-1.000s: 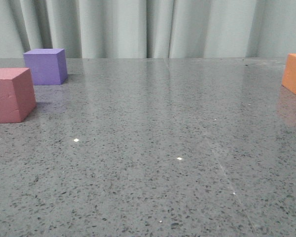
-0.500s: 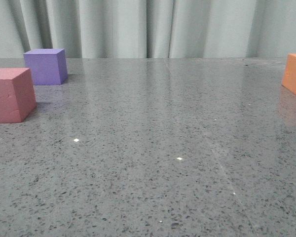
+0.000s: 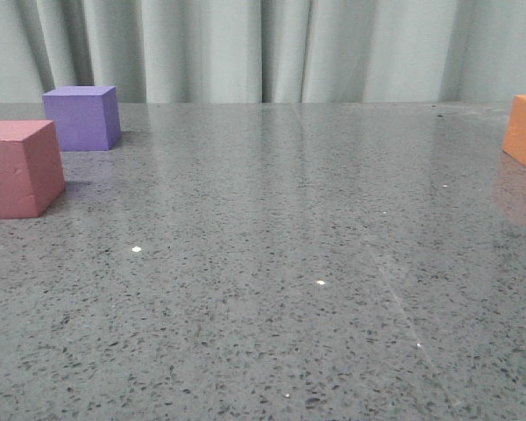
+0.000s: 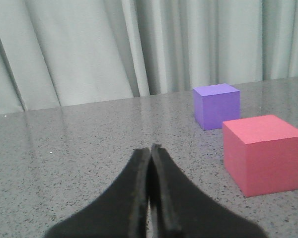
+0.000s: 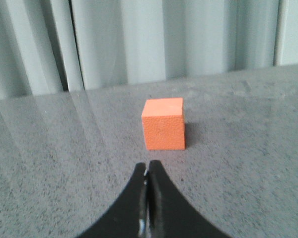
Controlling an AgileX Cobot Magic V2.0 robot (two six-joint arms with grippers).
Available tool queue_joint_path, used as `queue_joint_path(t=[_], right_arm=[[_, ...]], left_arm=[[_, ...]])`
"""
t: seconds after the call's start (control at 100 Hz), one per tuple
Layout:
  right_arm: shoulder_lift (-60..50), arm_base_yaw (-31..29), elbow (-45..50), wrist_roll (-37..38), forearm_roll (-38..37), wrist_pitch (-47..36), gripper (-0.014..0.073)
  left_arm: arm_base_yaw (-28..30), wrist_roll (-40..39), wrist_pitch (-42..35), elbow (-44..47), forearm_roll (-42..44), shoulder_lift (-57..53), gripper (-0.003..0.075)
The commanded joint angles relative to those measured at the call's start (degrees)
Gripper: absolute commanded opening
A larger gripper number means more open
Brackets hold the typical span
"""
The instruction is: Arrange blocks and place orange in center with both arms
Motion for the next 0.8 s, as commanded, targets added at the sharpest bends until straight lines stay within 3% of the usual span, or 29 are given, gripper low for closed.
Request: queue_joint_path(t=[0.0, 0.28, 0.65, 0.72, 0.79], right_arm=[[6.6, -0.3, -9.9, -0.8, 0.0, 6.7, -0.0067], [34.1, -0.3, -34.9, -0.8, 0.0, 22.6, -0.0067], [59.1, -0.3, -48.2, -0.8, 0.0, 18.9, -0.0062], [62.0, -0.3, -49.5, -0.8, 0.0, 19.0, -0.0014], [64.1, -0.3, -50.4, -0.8, 0.0, 19.4, 0.0112]], left_arm=[[0.0, -0.6, -4.9, 3.3, 0.0, -1.9, -0.0019], [0.0, -0.6, -4.9, 3.3, 0.0, -1.9, -0.0019], [0.0, -0.6, -4.9, 3.3, 0.0, -1.9, -0.0019], [0.0, -0.6, -4.9, 3.3, 0.0, -1.9, -0.0019], [0.0, -0.6, -4.9, 3.3, 0.0, -1.9, -0.0019]])
